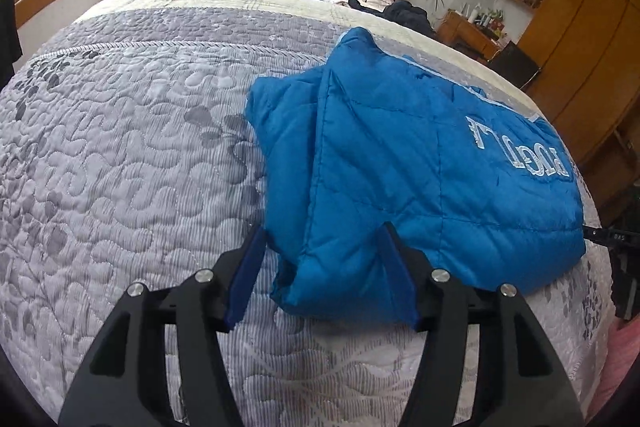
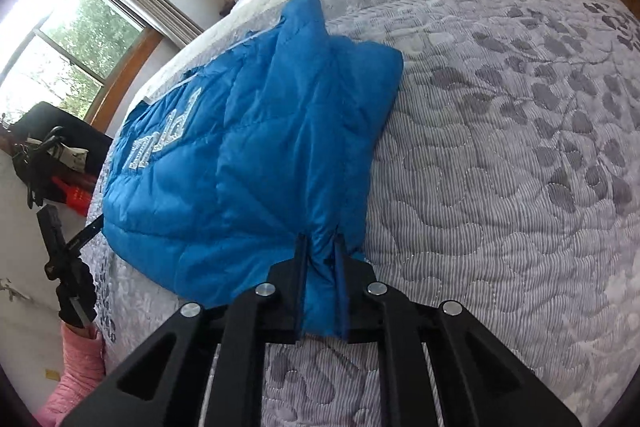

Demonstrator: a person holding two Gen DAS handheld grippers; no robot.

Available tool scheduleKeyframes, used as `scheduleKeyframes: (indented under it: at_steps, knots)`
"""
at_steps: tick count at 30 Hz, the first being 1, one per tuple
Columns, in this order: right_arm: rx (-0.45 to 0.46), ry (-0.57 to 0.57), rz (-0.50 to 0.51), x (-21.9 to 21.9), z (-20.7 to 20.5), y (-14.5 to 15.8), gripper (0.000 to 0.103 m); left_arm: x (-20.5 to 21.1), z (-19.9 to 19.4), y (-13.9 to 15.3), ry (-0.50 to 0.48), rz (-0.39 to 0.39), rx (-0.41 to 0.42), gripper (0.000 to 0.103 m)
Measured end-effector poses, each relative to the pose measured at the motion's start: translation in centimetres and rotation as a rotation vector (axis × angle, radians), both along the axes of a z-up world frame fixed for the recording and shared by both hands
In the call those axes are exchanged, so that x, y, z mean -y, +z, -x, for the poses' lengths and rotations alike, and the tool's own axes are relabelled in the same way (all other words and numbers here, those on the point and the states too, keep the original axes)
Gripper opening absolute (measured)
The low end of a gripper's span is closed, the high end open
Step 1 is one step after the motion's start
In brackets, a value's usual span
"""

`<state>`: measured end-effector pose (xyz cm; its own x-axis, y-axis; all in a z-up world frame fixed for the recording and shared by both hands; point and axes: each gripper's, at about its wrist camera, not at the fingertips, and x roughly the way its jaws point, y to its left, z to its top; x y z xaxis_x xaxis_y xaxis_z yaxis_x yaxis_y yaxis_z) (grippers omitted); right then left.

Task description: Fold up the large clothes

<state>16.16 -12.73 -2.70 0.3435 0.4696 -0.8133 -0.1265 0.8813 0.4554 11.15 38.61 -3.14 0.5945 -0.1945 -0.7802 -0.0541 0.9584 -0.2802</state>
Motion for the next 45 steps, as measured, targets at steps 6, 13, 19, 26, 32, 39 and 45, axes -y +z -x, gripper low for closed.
scheduleKeyframes:
  at_steps: [6,13,19,26,32,39,45]
  knots:
    - [0.026,-0.003,-0.013,0.3,0.4,0.9,0.023,-1.2,0.4,0.2,0.024,0.08,-0.018,0.061]
    - [0.101,-0.036,-0.081,2.2,0.8,3.4,0.062,-3.2,0.3,2.5,0.05,0.086,0.009,0.075]
    - [0.075,-0.018,-0.143,1.9,-1.5,3.0,0.076,-3.8,-1.9,1.3,0.018,0.155,-0.048,0.077]
    - [0.026,-0.029,-0.18,1.5,-3.7,1.0,0.077,-3.3,-3.7,-0.1,-0.009,0.196,-0.064,0.077]
    - [0.001,-0.016,-0.211,1.2,-4.6,-0.4,0.078,-2.9,-5.2,-0.6,-0.027,0.223,-0.066,0.078]
    - [-0.03,0.014,-0.258,0.3,-5.6,-1.6,0.081,-3.3,-8.1,-2.0,-0.034,0.274,-0.082,0.087]
    - [-0.045,0.034,-0.309,-1.1,-7.1,-2.8,0.084,-2.9,-10.6,-3.1,-0.066,0.405,-0.081,0.086]
